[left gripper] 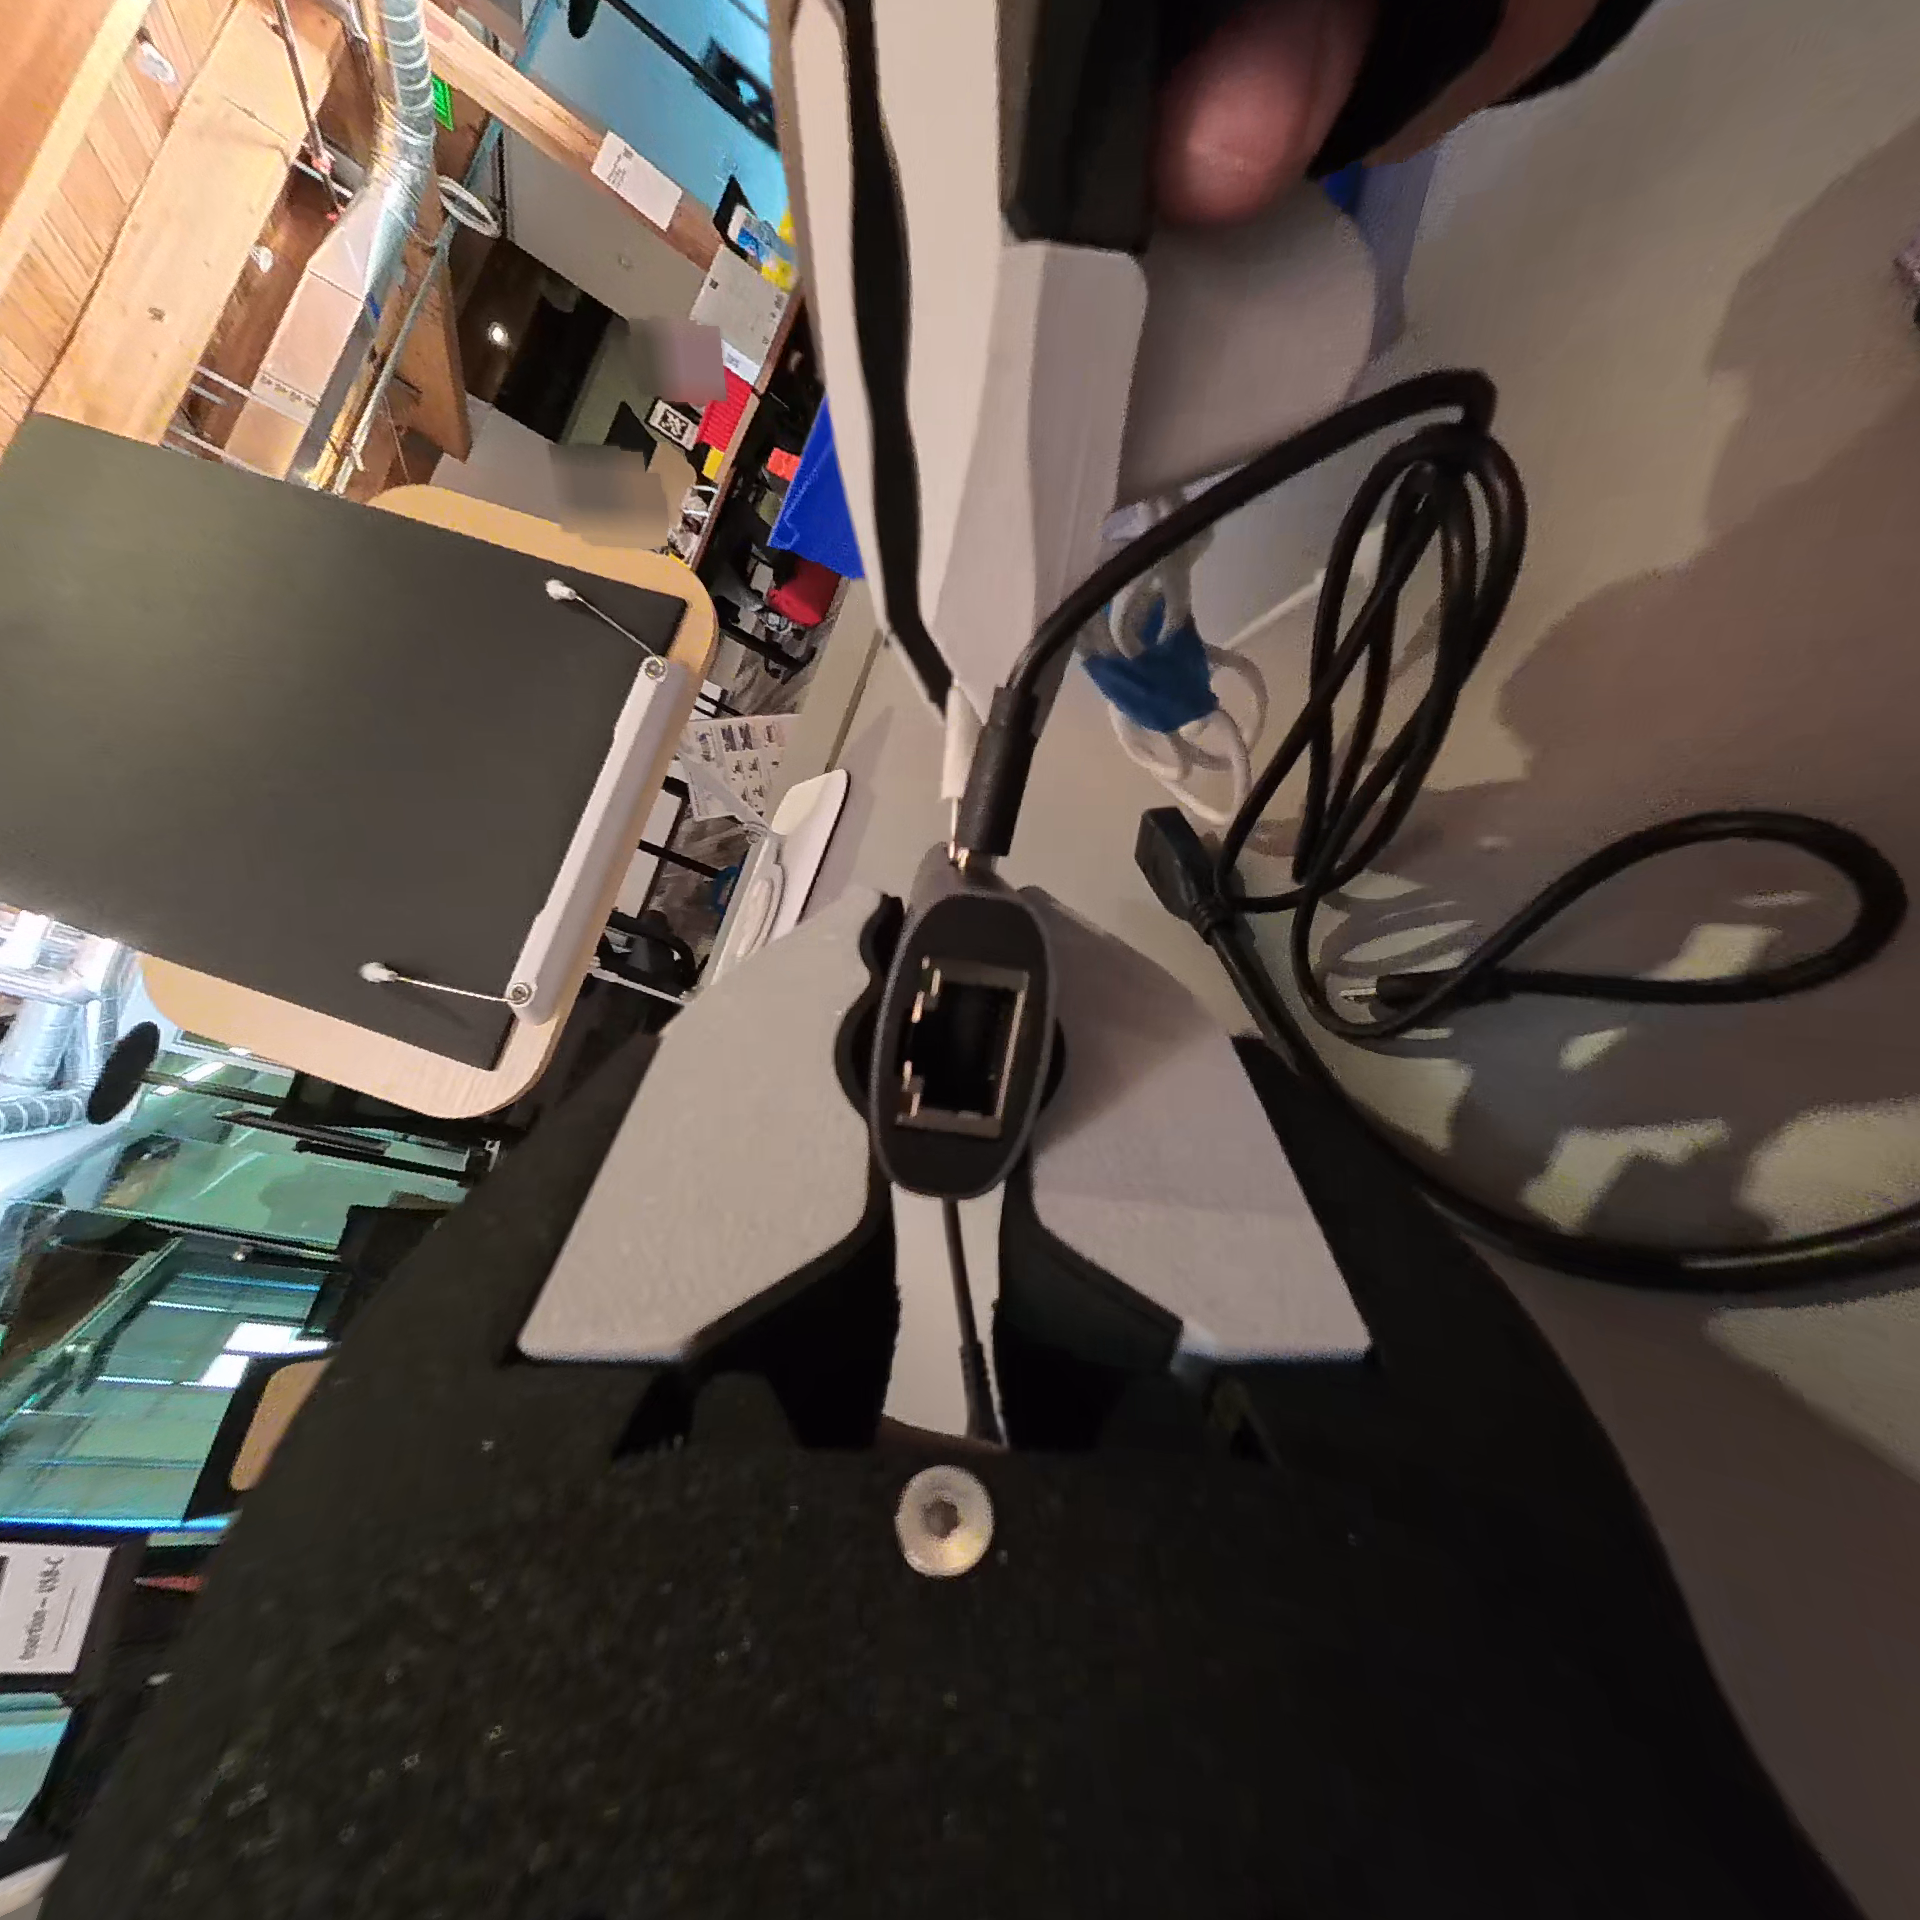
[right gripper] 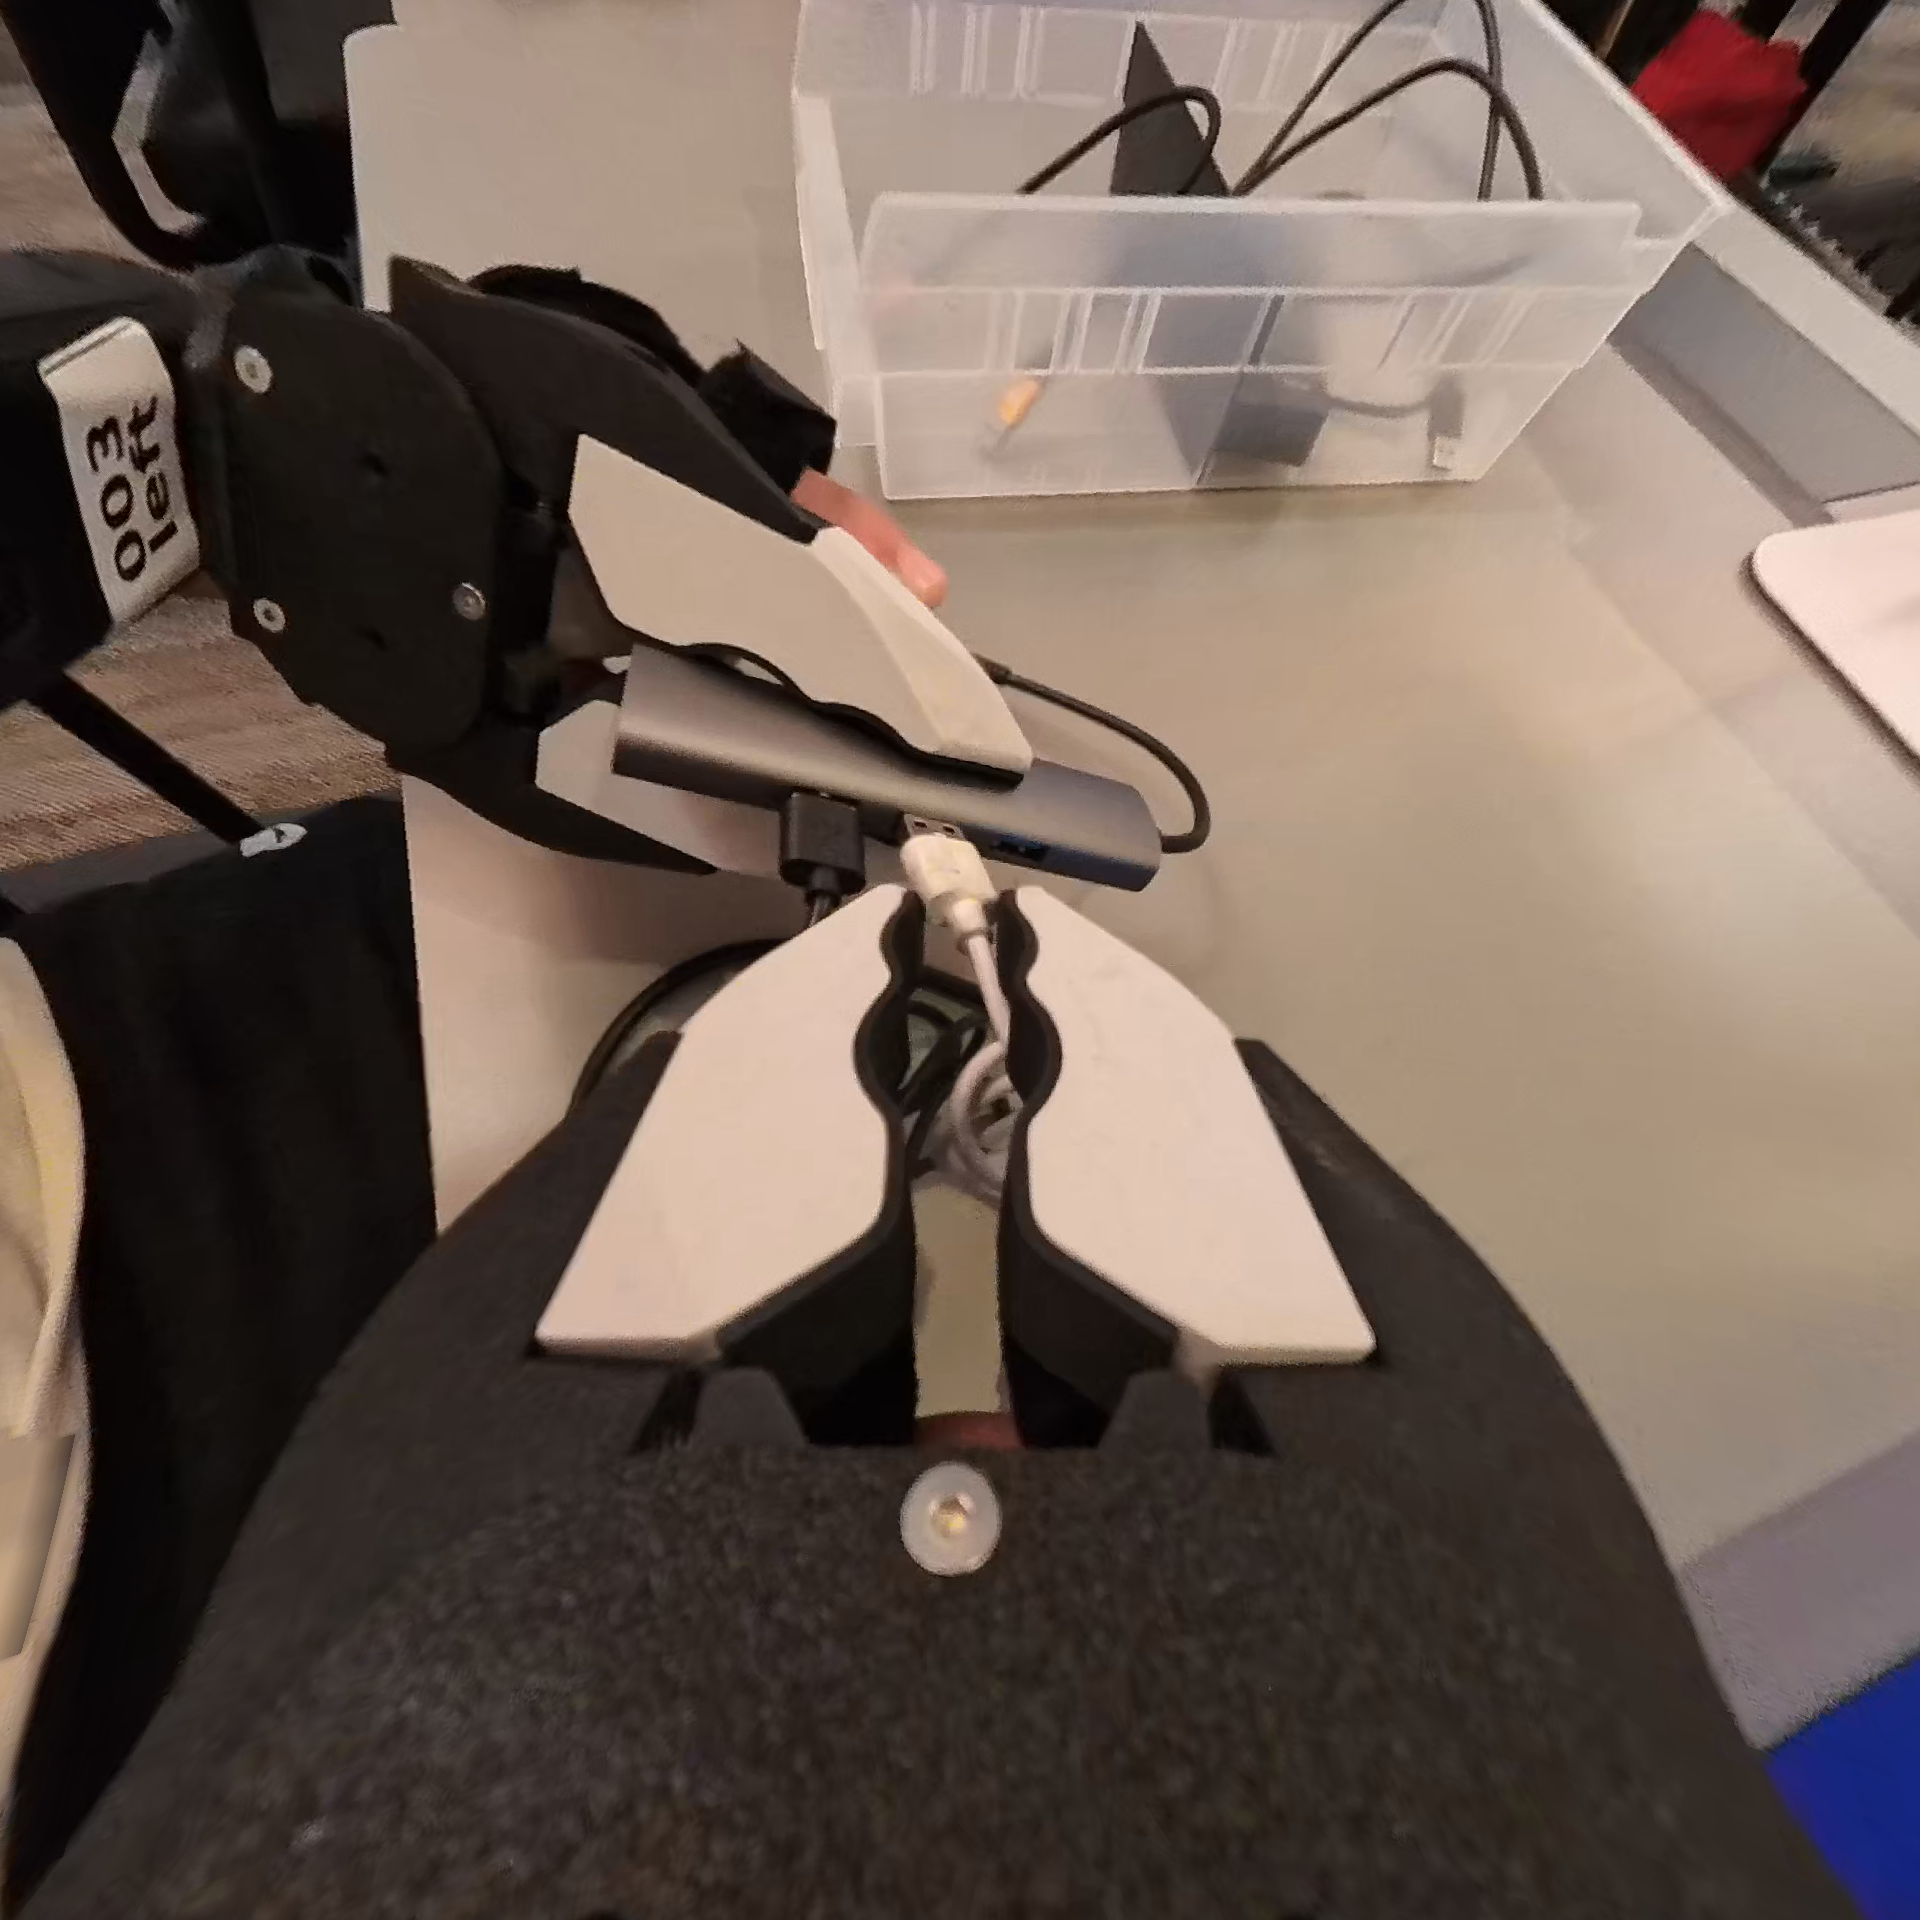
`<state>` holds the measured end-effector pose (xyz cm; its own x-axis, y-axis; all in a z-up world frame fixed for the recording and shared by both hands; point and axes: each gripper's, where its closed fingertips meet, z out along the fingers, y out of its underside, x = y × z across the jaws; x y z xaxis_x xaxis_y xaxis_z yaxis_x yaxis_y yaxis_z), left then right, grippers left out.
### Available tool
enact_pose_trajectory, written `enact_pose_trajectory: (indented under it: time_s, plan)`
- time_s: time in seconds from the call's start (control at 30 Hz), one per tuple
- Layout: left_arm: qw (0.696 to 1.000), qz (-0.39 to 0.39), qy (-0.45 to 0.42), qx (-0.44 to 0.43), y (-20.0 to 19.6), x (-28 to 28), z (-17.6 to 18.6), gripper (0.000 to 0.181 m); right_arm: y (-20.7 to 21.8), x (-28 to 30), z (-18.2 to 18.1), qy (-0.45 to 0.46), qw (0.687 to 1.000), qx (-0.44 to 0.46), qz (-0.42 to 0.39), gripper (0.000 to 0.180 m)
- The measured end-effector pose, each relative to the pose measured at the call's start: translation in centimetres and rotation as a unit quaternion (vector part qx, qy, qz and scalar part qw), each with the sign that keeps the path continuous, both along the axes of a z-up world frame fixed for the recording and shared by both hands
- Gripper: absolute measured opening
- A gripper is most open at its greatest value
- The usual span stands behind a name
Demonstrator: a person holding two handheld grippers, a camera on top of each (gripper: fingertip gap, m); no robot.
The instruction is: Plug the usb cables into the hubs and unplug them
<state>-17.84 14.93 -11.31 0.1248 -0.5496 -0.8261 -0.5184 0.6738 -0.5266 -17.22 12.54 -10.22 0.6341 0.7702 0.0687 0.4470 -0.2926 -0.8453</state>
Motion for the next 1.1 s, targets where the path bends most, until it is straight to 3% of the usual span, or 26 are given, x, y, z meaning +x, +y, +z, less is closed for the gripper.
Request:
enact_pose_trajectory:
  time_s: [0.27,0.77,1.1]
  plan:
    - [1.0,0.014,-0.016,-0.017,0.7,0.0,0.2,0.018,0.5,-0.1,0.0,0.166,0.979,-0.119,-0.02,0.014]
    - [0.997,-0.015,-0.044,-0.058,0.1,-0.4,0.7,0.017,-0.4,-0.8,1.0,0.311,0.929,-0.195,0.035,0.014]
    - [0.998,-0.014,-0.038,-0.051,0.1,-0.4,0.6,0.018,-0.4,-0.5,0.8,0.304,0.933,-0.191,0.029,0.014]
